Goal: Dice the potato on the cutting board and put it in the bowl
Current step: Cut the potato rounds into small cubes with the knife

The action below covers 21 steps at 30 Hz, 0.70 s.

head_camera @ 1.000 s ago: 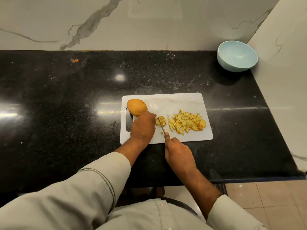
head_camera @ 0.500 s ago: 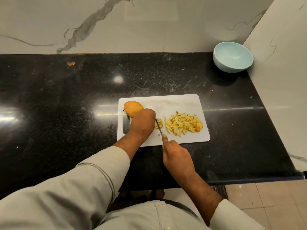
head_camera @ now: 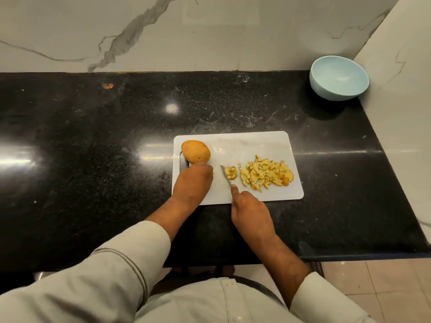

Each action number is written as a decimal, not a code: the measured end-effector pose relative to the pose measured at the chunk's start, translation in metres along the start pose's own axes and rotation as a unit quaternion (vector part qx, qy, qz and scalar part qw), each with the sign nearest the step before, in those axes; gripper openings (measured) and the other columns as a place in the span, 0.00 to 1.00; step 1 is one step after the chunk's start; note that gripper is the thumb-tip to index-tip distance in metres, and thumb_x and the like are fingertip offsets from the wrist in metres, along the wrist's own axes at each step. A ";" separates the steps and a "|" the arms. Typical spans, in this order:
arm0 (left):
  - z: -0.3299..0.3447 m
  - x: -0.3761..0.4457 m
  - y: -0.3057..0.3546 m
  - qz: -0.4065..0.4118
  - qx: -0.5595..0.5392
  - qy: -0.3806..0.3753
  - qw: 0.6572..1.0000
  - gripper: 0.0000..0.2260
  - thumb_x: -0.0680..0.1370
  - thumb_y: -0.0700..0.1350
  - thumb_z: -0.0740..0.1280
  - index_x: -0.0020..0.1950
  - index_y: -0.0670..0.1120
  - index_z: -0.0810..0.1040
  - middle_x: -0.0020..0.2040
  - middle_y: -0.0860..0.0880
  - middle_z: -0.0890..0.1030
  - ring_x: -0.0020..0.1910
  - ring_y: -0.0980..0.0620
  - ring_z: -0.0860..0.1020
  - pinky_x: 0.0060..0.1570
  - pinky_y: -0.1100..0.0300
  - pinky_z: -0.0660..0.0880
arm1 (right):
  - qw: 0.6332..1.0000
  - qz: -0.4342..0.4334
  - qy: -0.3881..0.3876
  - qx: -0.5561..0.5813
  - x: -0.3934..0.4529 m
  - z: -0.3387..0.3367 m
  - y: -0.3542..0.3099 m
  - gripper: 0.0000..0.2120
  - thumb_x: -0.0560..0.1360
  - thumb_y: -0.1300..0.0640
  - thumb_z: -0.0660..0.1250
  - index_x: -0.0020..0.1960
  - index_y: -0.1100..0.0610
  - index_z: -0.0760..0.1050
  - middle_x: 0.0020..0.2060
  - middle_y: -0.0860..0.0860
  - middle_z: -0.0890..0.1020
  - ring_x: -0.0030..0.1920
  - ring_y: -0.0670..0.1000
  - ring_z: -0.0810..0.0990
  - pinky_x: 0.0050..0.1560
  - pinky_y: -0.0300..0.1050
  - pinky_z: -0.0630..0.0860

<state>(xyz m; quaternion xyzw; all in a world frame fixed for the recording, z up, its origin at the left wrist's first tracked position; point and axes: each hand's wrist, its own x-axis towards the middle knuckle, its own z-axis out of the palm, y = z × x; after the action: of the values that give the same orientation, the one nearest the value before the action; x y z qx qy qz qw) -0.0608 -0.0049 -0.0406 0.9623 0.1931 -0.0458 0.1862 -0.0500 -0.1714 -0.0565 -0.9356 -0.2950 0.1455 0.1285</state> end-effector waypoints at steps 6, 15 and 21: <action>0.006 0.006 0.013 0.030 -0.053 0.001 0.998 0.11 0.80 0.43 0.60 0.44 0.39 0.77 0.45 0.44 0.76 0.45 0.46 0.75 0.44 0.50 0.73 | 0.999 0.040 0.021 0.005 0.004 -0.007 0.011 0.24 0.82 0.55 0.52 0.77 0.54 0.57 0.51 0.54 0.76 0.47 0.55 0.78 0.44 0.48 0.74; 0.018 0.008 0.010 0.045 -0.156 0.057 0.985 0.08 0.77 0.42 0.68 0.51 0.40 0.84 0.44 0.43 0.79 0.45 0.47 0.77 0.45 0.51 0.74 | 0.999 0.011 0.042 0.016 -0.005 -0.007 0.008 0.23 0.82 0.55 0.55 0.76 0.55 0.60 0.47 0.53 0.77 0.43 0.53 0.77 0.40 0.47 0.73; 0.017 0.009 0.011 0.044 -0.141 0.054 0.988 0.08 0.78 0.42 0.66 0.48 0.40 0.84 0.43 0.44 0.78 0.44 0.48 0.76 0.43 0.50 0.74 | 1.000 0.005 0.018 -0.002 -0.001 -0.001 0.004 0.24 0.82 0.54 0.53 0.77 0.55 0.57 0.50 0.52 0.76 0.44 0.52 0.77 0.41 0.47 0.74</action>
<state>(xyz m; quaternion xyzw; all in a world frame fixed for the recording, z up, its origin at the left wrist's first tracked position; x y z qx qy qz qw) -0.0485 -0.0176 -0.0542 0.9350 0.1644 0.0419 0.3113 -0.0488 -0.1753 -0.0561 -0.9399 -0.2880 0.1286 0.1309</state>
